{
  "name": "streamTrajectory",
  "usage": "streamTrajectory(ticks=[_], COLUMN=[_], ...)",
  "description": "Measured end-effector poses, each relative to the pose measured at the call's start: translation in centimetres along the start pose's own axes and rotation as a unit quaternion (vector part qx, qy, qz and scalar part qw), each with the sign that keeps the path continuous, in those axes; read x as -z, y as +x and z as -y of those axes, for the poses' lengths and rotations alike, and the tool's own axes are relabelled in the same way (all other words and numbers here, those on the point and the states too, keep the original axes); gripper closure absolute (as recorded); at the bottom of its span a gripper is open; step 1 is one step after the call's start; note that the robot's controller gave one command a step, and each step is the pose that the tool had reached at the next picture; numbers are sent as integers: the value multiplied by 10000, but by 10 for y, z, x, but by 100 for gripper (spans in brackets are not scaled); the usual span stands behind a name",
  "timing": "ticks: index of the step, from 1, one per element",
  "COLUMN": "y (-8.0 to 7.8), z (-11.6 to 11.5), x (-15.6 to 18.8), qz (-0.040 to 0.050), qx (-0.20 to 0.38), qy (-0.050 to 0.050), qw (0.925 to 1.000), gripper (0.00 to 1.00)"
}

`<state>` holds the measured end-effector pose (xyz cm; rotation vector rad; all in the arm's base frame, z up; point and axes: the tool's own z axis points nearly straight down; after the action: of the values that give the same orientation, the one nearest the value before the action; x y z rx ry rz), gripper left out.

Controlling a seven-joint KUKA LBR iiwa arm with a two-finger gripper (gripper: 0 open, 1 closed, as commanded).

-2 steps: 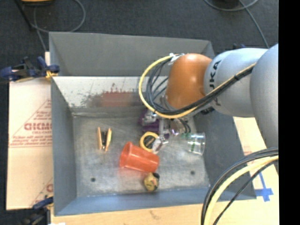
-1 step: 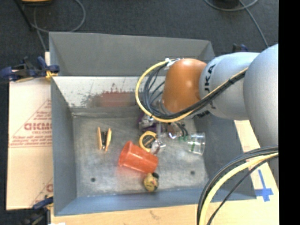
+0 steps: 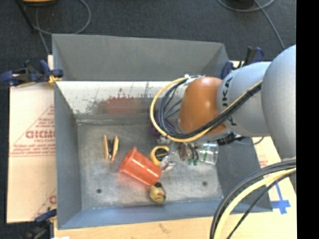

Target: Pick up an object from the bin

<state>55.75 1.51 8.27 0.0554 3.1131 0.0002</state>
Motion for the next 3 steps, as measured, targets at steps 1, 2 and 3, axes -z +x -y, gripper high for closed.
streamTrajectory(ticks=[1,2,3], y=[0,-1,-15], z=[0,3,-7], x=[0,20,38], qz=[0,-139,-119], qx=[3,-19,-87], qy=[0,6,3], qw=[10000,9999,9999], gripper=[100,100,100])
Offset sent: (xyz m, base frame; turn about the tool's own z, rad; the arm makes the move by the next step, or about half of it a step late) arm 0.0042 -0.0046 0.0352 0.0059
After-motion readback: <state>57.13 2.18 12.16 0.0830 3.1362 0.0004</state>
